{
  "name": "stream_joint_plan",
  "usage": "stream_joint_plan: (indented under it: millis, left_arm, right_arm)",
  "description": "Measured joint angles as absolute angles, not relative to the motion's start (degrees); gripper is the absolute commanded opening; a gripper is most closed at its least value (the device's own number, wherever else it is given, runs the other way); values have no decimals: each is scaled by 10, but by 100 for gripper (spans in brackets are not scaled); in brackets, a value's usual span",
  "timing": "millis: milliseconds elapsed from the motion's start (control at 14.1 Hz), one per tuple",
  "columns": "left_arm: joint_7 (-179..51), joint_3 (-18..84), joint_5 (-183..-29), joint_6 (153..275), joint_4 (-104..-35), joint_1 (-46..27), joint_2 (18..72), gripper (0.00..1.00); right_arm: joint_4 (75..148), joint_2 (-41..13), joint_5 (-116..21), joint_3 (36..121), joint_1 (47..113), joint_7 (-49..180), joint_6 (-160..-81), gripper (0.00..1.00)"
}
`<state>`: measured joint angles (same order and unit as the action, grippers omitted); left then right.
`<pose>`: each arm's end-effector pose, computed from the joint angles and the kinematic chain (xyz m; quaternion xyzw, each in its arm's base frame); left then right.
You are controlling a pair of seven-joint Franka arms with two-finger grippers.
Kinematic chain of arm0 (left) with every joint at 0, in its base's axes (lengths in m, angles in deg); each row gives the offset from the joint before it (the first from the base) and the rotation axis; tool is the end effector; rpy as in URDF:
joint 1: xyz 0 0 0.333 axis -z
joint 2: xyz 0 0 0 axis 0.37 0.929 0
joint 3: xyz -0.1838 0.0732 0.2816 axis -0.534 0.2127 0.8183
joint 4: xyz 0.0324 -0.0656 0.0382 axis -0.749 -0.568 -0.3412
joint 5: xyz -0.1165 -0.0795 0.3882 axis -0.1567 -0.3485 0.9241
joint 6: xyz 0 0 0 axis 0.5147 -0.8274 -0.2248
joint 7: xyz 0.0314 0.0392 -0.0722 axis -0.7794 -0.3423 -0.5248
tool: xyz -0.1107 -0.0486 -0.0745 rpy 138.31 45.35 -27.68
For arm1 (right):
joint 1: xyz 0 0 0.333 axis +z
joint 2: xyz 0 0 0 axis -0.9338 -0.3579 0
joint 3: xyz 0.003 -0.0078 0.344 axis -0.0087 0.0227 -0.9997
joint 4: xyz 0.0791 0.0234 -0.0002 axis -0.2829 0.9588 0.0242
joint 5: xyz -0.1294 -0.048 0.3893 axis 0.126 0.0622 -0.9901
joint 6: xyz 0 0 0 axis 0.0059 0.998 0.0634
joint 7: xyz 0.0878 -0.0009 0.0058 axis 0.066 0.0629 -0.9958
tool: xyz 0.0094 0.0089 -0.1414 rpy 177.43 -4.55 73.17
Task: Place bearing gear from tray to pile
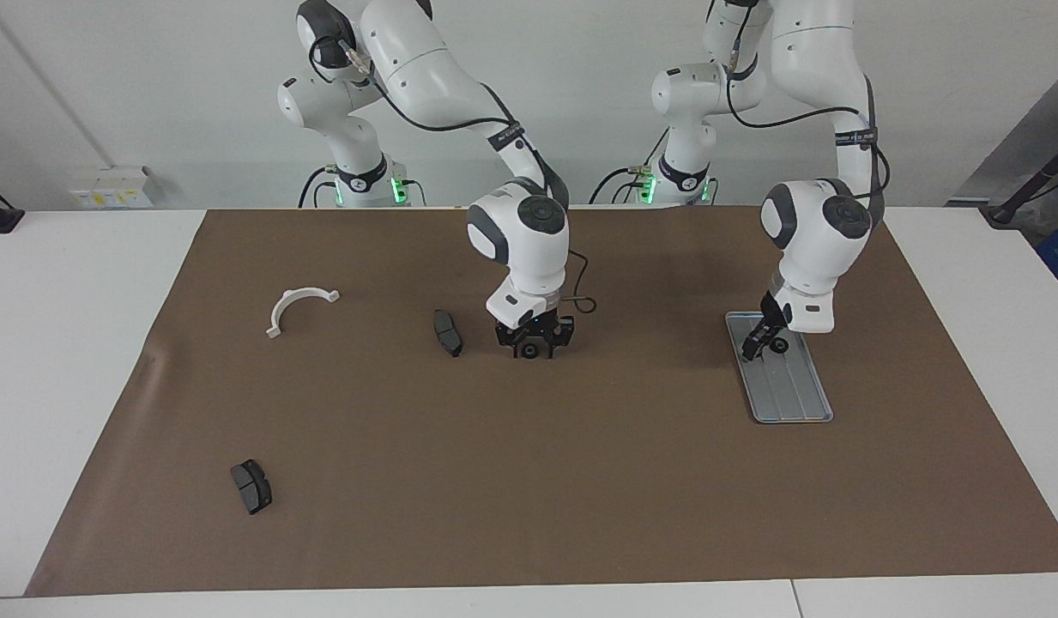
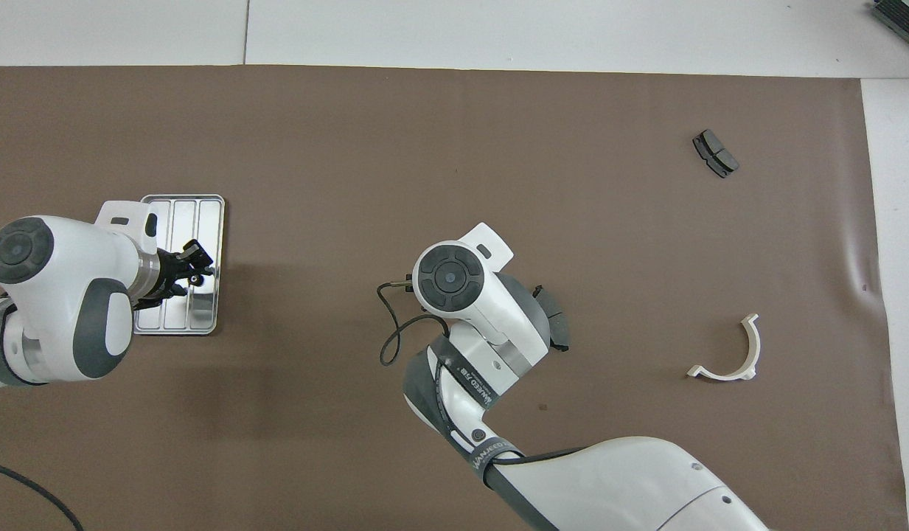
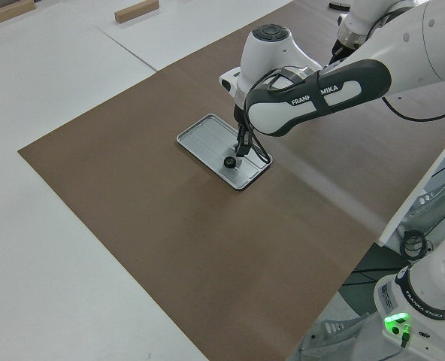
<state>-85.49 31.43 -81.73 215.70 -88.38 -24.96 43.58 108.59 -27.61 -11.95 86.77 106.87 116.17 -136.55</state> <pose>0.5639 -0.0175 0.2850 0.9508 0.3085 0.0200 0.0199 0.5642 0.4150 0.2640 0.9985 -0.0230 0.0481 0.0094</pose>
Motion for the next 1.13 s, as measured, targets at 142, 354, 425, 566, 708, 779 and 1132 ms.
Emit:
stream_joint_plan:
  millis: [142, 354, 425, 566, 708, 779, 1132]
  left_arm:
    - [-855, 314, -817, 2157, -884, -250, 436, 43]
    - [-856, 314, -817, 2157, -885, -250, 436, 41]
    - [-856, 315, -817, 2157, -885, -250, 436, 41]
    - [-856, 315, -817, 2157, -885, -250, 437, 41]
    - [-856, 315, -817, 2158, -885, -250, 439, 38]
    - [-856, 316, -817, 2160, -885, -250, 441, 37]
    - [-857, 316, -817, 2164, -885, -250, 441, 23]
  right_arm:
    - [1088, -276, -119, 868, 1069, 1162, -1365, 68]
    - [1091, -276, -119, 868, 1069, 1162, -1365, 68]
    - [1091, -276, -119, 868, 1069, 1162, -1365, 67]
    - [1091, -276, -119, 868, 1069, 1162, -1365, 67]
    - [1091, -276, -119, 868, 1069, 1162, -1364, 67]
    - [1091, -275, -119, 868, 1069, 1162, -1363, 64]
    - [1090, -272, -119, 866, 1070, 1162, -1361, 14]
